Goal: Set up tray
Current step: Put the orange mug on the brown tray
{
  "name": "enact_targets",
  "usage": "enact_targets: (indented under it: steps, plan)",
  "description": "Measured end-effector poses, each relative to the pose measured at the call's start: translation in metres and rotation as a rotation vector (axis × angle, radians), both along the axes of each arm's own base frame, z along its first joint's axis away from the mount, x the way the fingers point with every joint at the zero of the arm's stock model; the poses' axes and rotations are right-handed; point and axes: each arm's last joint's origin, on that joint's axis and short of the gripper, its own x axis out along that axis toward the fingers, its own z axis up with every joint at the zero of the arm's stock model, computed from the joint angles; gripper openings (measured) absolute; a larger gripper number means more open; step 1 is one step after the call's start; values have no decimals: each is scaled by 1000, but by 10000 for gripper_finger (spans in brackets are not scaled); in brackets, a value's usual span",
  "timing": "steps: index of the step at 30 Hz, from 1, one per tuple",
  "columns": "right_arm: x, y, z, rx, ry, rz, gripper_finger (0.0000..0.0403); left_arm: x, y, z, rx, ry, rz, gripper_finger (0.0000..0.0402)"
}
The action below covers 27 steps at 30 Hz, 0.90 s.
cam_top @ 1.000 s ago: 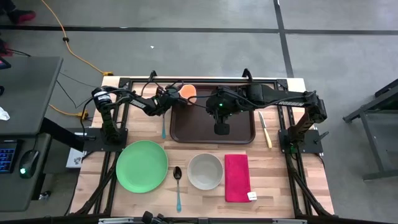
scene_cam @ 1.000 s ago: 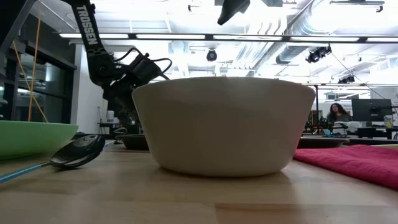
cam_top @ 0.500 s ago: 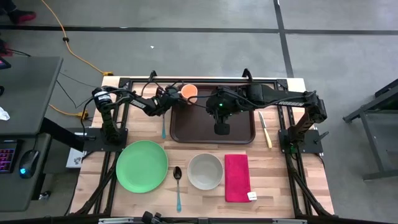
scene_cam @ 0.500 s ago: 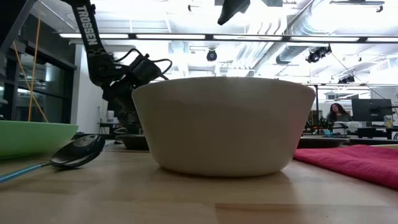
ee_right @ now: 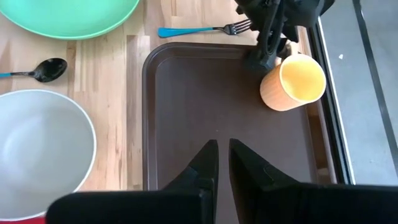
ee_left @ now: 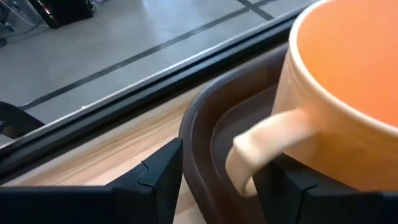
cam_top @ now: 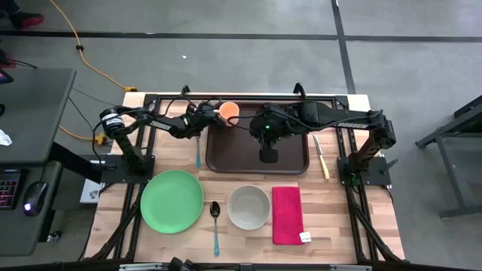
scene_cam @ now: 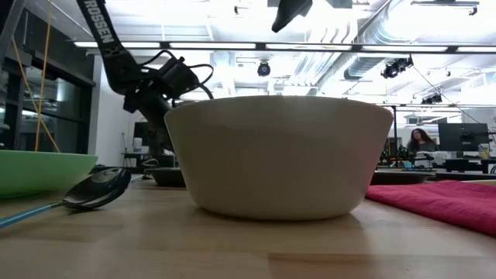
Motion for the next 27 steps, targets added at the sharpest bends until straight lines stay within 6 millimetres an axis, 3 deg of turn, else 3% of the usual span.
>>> enact_targets:
  steps: [11, 16, 27]
  plan:
    - [0, 0, 0, 1, 0, -3, 16, -7, -6, 7, -79, 43, -57, 209]
    - [1, 0, -2, -1, -2, -6, 16, -18, -12, 21, -102, 80, -59, 209]
    - [7, -12, -57, 12, 95, -31, 16, -44, -27, 73, -69, 28, -103, 209]
